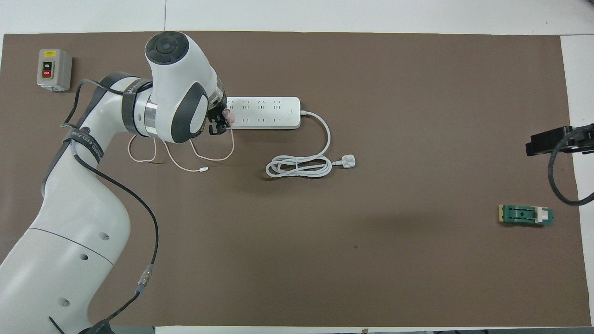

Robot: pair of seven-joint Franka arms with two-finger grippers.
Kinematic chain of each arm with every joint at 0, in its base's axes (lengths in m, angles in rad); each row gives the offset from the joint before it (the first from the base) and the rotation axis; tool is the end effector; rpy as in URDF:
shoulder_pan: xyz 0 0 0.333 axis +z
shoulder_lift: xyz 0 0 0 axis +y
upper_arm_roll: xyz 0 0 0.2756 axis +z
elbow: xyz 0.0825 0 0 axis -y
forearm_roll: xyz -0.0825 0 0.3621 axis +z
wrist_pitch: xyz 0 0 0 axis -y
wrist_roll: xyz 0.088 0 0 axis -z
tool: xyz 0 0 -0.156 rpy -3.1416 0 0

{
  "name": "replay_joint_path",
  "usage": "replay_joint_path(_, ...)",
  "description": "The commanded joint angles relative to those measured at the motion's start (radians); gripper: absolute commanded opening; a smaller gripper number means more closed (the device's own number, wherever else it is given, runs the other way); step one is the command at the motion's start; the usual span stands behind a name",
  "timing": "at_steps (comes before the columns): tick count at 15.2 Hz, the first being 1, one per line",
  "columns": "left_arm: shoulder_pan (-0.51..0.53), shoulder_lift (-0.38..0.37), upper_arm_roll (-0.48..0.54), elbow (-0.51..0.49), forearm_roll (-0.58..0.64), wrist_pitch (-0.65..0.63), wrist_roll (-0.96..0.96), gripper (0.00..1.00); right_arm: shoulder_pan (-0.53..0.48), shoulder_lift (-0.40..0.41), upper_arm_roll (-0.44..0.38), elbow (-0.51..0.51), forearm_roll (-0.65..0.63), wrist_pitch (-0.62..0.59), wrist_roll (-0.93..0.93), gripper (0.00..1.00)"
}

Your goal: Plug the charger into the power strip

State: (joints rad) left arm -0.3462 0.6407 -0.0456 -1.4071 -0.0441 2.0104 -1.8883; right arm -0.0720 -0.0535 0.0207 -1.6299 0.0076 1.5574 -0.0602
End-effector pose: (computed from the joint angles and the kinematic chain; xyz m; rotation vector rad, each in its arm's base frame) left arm 0.6214 -0.2575 0.2531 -2.2666 -2.1641 0.1195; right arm 0.5146 -0.0250 0.5354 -3.1339 -0.0139 0.0292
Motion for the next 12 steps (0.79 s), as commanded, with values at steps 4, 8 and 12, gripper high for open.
replay_joint_path(4,-0.008,0.014,-0.007,0.022,0.009,0.001,-0.038,0.0,-0.012,-0.022,0.007,-0.021,0.017,-0.01,0.011,1.0)
replay_joint_path(8,-0.031,0.016,-0.008,0.023,0.007,0.022,-0.104,0.0,-0.014,-0.02,0.007,-0.019,0.017,-0.01,0.011,1.0)
replay_joint_path(12,-0.056,0.016,-0.007,0.023,0.007,0.039,-0.13,0.0,-0.012,-0.02,0.007,-0.019,0.017,-0.01,0.011,1.0)
